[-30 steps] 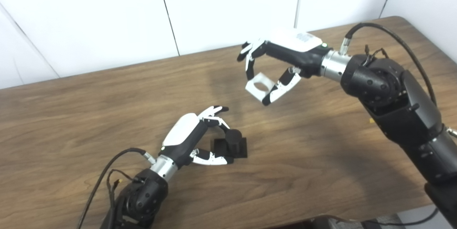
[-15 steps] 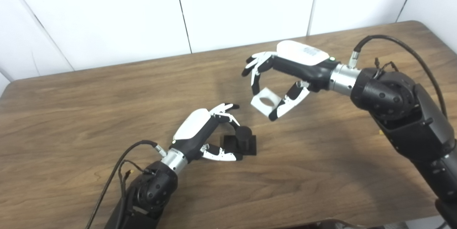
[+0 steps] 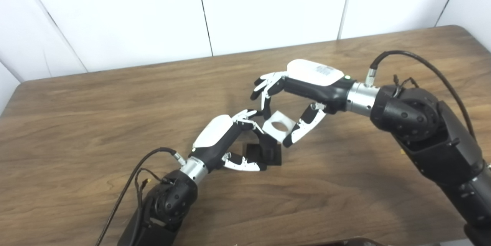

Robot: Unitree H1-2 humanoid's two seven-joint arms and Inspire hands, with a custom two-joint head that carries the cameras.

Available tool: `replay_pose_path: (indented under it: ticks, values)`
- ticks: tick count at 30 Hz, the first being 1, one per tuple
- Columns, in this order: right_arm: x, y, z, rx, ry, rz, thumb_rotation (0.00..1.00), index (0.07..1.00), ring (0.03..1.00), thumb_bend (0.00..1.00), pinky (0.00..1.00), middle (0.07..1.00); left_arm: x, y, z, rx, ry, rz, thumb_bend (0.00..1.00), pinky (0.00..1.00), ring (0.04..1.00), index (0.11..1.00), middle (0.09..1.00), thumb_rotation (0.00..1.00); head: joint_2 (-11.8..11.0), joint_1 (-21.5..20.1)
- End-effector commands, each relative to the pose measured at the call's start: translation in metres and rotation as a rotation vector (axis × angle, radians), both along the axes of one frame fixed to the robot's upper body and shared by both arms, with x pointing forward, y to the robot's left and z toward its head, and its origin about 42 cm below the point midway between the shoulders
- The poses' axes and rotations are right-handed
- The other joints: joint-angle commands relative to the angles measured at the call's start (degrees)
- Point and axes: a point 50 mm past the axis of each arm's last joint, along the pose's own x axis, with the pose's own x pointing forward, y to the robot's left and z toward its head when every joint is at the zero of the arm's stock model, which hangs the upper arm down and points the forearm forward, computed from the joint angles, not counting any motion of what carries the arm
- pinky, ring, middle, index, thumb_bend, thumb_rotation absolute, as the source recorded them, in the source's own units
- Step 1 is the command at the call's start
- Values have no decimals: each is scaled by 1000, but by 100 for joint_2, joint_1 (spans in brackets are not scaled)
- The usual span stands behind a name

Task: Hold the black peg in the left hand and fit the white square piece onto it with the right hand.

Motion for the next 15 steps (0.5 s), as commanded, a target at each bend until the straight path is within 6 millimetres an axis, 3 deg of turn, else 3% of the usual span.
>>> replay_pose_path:
  ticks: [1,15]
  values:
    - [-2,7,18,17,-61,33,139,479,903,520,891,799,3,2,-7,61,33,12,518,878,963,495,924,83,8,13]
    - [-7,23,-3,27,2,54,141,481,915,518,963,803,2,-3,-7,51,34,19,519,873,964,494,920,82,62,96]
